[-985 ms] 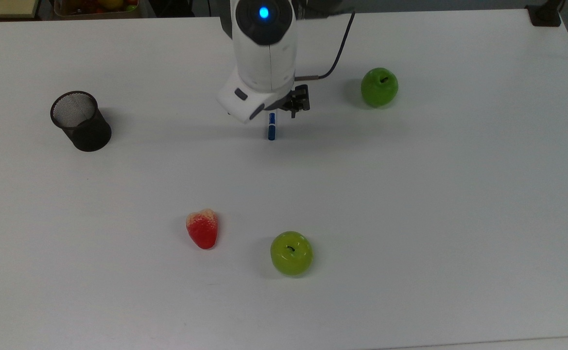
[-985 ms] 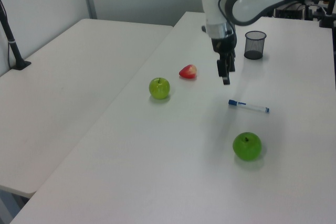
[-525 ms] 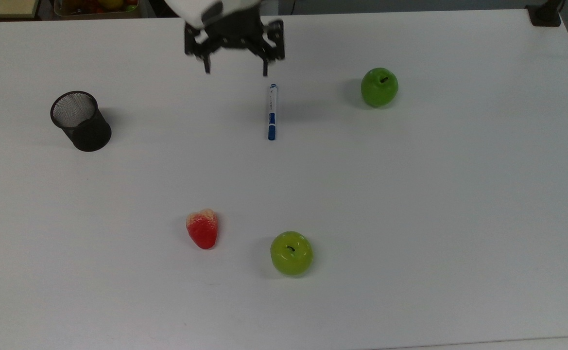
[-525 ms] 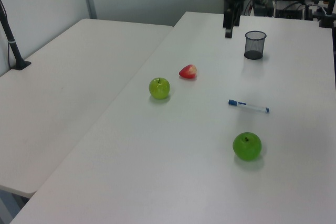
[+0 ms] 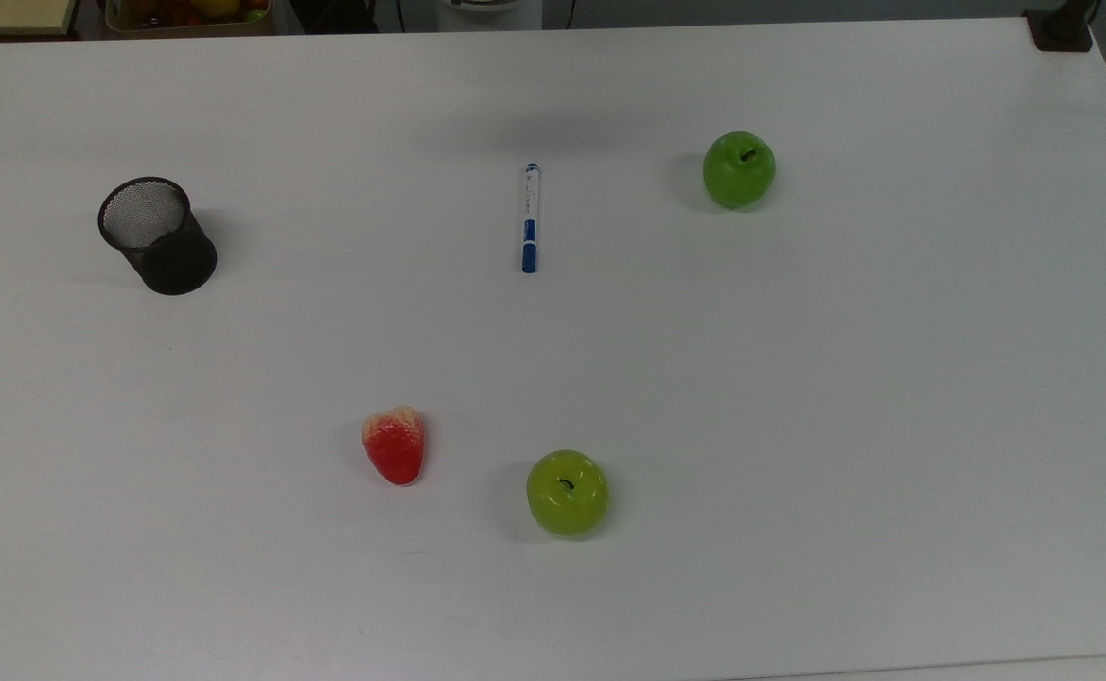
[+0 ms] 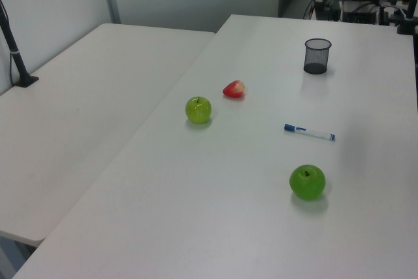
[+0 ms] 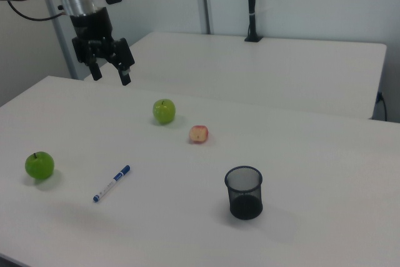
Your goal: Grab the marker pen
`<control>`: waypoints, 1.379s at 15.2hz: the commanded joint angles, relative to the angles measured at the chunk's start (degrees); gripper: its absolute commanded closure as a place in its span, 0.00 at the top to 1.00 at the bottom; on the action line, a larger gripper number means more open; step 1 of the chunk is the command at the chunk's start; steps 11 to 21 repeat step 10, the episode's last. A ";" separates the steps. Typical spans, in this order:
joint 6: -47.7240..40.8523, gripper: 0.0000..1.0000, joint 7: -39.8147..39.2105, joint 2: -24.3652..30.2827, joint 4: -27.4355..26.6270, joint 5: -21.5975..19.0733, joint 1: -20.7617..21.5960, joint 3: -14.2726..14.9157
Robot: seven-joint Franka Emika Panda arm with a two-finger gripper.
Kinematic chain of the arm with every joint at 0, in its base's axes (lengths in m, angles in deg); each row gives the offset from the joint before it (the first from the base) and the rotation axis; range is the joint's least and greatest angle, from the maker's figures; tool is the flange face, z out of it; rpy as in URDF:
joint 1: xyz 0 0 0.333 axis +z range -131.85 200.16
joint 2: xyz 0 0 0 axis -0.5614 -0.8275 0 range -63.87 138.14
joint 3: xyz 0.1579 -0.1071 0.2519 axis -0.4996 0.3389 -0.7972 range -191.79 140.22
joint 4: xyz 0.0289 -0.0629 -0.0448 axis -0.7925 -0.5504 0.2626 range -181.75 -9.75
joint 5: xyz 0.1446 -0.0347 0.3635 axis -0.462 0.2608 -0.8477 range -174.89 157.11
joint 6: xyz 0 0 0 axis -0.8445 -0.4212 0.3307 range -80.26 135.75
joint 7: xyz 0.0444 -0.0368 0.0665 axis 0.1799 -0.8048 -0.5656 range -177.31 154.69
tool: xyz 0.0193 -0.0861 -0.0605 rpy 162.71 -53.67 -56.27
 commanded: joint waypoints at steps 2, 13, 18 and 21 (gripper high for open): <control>-0.16 1.00 -0.76 2.89 -4.07 -1.06 6.23 5.60; 0.19 1.00 -0.58 -1.14 -2.66 -1.24 6.49 4.90; 0.19 1.00 -0.58 -1.14 -2.66 -1.24 6.49 4.90; 0.19 1.00 -0.58 -1.14 -2.66 -1.24 6.49 4.90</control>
